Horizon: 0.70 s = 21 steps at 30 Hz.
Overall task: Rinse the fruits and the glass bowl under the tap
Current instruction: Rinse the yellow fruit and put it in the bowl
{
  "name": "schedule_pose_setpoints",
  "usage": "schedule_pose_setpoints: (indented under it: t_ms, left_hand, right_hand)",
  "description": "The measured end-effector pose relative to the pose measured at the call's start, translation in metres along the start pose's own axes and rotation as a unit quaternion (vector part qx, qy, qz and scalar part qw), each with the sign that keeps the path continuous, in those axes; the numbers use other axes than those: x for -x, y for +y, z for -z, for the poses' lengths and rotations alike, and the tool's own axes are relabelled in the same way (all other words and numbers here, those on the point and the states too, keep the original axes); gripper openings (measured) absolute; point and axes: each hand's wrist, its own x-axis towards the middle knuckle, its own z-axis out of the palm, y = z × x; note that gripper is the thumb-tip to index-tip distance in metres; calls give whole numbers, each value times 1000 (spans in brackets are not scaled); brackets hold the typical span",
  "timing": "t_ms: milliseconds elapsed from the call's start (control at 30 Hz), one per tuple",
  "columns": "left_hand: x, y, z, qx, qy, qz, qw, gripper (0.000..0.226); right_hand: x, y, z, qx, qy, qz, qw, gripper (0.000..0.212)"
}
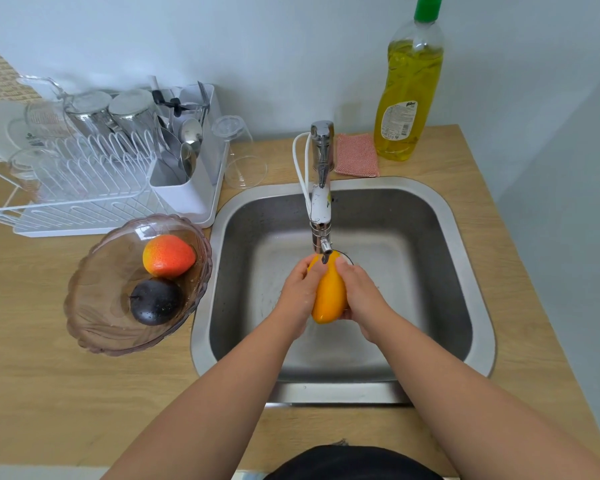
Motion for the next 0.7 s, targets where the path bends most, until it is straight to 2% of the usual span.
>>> schedule_pose_setpoints:
  t_ms: [133,267,433,533,600,700]
  left_hand:
    - [3,-5,-4,-27,-6,-33,999,21]
    - [1,-5,-3,-70,39,-35,996,23]
    - [-3,-5,-1,-91,79,-26,992,21]
    - [-6,-9,0,-59,122,-9,991,23]
    - [-9,-10,1,-13,150,30,988,31]
    - [-10,-9,5,81,172,97,977,36]
  right_hand:
    - [-5,-5,0,-13,12,-60,998,53]
    - [0,6,3,8,-43,12,999,50]
    - [4,15,9,2,-129,59,990,53]
    - [6,17,10,16,-168,75,983,72]
    - [9,17,9,37,-184,80,979,82]
    - [11,20,7,48,-171,90,980,82]
